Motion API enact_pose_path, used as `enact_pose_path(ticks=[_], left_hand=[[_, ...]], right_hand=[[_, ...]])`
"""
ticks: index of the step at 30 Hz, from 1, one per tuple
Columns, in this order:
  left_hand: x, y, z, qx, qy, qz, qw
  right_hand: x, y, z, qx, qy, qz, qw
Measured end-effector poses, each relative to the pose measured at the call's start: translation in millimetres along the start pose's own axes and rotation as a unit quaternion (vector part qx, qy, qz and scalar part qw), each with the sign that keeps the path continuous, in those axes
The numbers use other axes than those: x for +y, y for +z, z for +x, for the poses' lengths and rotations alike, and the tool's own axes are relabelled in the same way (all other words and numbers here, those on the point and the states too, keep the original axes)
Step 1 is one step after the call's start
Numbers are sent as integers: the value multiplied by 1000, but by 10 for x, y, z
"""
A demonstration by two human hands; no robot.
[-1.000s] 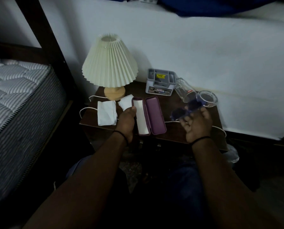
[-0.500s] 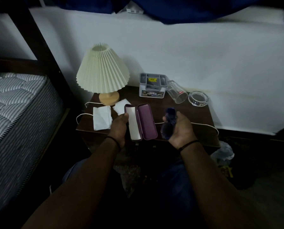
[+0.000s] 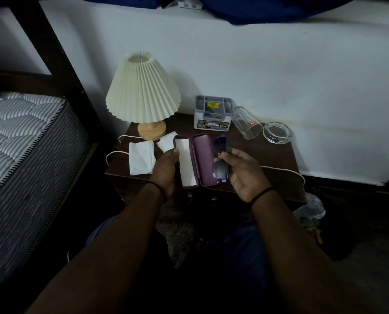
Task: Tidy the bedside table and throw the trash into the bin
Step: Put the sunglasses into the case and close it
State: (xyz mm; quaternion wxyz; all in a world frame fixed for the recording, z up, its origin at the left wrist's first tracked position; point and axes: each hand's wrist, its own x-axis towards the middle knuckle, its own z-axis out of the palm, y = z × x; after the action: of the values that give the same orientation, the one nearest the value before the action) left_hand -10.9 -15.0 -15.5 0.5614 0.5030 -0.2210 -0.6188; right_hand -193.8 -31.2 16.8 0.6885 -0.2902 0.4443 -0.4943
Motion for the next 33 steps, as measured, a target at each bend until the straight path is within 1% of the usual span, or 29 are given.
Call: enact_pose_path(ticks=[3, 6, 10, 15, 22, 26, 28, 33], left_hand=[[-17, 16, 3, -11, 4, 14, 1000], [-22, 59, -8, -24, 6, 25, 999], [-49, 133, -25, -37, -8, 25, 999], [-89, 209, -26, -58, -4, 4, 998], [-91, 241, -25, -85, 23, -19, 996], [-108, 266, -40, -93, 14, -45, 995], [-123, 268, -48, -98, 10, -55, 994], [-131, 286, -81, -125, 16, -87, 988]], right_hand=[[19, -19, 16, 21, -27, -114, 993], [27, 23, -9, 59, -77, -216, 972], [91, 148, -59, 103, -145, -310, 934], [190, 231, -97, 125, -198, -409, 882], [213, 268, -147, 139, -230, -495, 826], [210, 307, -186, 143, -235, -528, 803], [223, 308, -178, 150, -229, -531, 802], [266, 308, -155, 157, -220, -518, 812]])
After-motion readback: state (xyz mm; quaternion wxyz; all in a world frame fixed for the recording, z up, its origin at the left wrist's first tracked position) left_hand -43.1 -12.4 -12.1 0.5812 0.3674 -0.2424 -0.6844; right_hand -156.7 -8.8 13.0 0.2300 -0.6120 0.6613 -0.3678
